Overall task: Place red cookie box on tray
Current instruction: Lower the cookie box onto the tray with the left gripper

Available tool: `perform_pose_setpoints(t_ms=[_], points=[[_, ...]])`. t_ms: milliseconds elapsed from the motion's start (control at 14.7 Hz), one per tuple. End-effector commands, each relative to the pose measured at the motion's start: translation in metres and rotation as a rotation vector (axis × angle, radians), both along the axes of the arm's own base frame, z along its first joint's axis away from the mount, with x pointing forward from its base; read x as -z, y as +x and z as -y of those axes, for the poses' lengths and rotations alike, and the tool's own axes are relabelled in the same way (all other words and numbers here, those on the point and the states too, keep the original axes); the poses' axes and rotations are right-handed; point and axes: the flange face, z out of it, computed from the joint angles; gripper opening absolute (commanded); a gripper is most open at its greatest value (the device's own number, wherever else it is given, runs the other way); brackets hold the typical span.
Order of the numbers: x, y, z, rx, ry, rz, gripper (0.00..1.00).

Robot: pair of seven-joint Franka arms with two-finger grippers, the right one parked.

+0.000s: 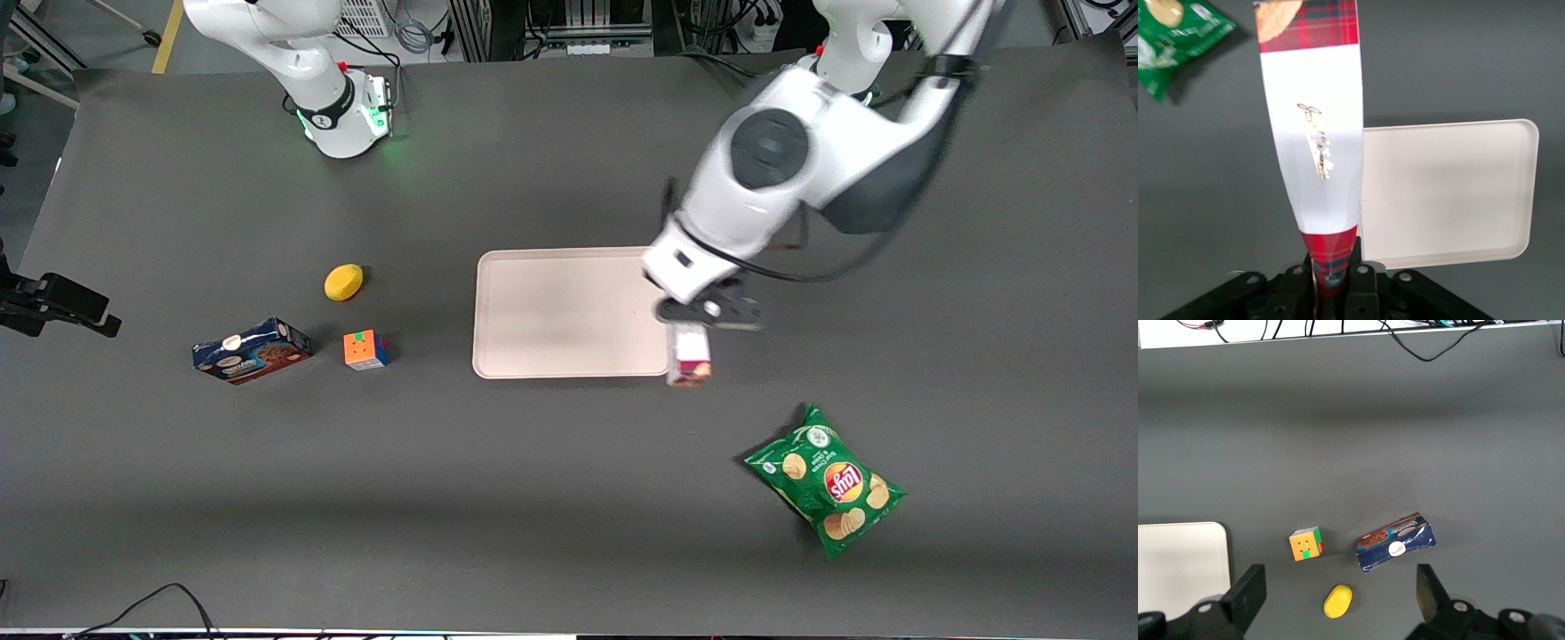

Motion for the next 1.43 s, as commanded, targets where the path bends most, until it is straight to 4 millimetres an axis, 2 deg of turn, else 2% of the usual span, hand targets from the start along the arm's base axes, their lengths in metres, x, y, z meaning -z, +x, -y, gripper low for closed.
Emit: perform_pose_setpoints(t_ms=[0, 272, 545, 953, 1225, 1293, 1361], points=[[0.058, -0.047, 0.042, -0.076, 0.005, 0.070, 0.05], [0.130, -0.075, 0.054, -0.061, 0.053, 0.101, 0.06], [0.192, -0.086, 0.063, -0.066, 0.113, 0.088, 0.06], [0.233, -0.094, 0.062, -0.011, 0.135, 0.057, 0.08], [0.240, -0.098, 0.058, -0.005, 0.135, 0.052, 0.12], [0.240, -0.097, 0.058, -0.007, 0.128, 0.054, 0.26], [0.240, -0.096, 0.058, -0.008, 0.126, 0.054, 0.53]])
